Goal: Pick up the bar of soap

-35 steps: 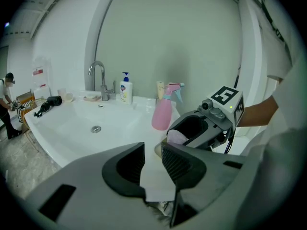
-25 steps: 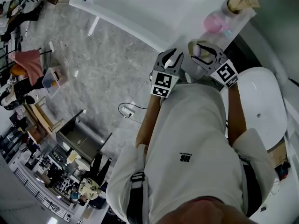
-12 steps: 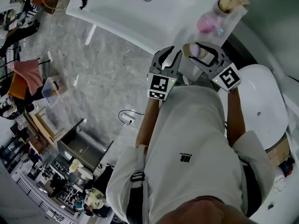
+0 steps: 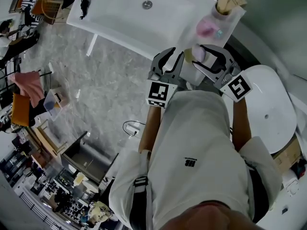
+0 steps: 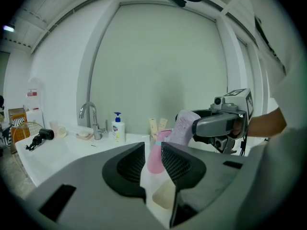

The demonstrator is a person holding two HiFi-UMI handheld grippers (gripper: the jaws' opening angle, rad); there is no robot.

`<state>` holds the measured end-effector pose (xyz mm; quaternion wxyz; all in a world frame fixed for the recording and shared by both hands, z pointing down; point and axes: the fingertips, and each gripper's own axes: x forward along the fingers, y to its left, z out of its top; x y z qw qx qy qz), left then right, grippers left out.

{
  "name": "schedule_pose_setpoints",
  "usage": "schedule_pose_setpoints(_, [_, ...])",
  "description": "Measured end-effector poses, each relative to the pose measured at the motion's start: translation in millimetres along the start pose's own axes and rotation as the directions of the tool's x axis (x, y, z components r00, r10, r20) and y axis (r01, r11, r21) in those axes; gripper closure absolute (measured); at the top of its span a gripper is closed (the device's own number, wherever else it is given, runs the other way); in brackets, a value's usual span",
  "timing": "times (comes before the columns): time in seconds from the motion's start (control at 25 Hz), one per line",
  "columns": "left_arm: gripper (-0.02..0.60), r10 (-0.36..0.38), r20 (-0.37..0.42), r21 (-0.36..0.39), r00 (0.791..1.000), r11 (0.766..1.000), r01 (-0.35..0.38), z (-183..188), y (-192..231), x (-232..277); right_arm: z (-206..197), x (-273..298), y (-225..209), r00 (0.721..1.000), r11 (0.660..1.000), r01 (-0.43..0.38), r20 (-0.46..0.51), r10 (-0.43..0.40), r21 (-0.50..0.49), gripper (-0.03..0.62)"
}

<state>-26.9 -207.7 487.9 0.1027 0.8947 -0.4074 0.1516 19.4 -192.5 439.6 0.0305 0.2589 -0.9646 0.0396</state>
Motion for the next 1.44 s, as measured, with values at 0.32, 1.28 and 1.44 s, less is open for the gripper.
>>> schedule_pose_setpoints(0.32, [0.459,0.0,0.067,0.019,0.998,1.0,-0.001,29,-2,-17,26,-7,6,0.999,1.0,0.02,0.038,-0.02,0.001,0.355])
schedule_pose_setpoints(1.28, [0.459,-0.041,0.186,0.042,0.982,0.999,0.034,60,-14,-31,38,-23,10,0.994,0.995,0.092,0.061,-0.09,-0.028,0.355])
schedule_pose_setpoints(1.44, [0.459,-0.037,0.192,0.053,0.981,0.998,0.027,65,-25,-31,41,-34,10,0.994,0.995,0.092,0.069,-0.09,-0.033,0.355])
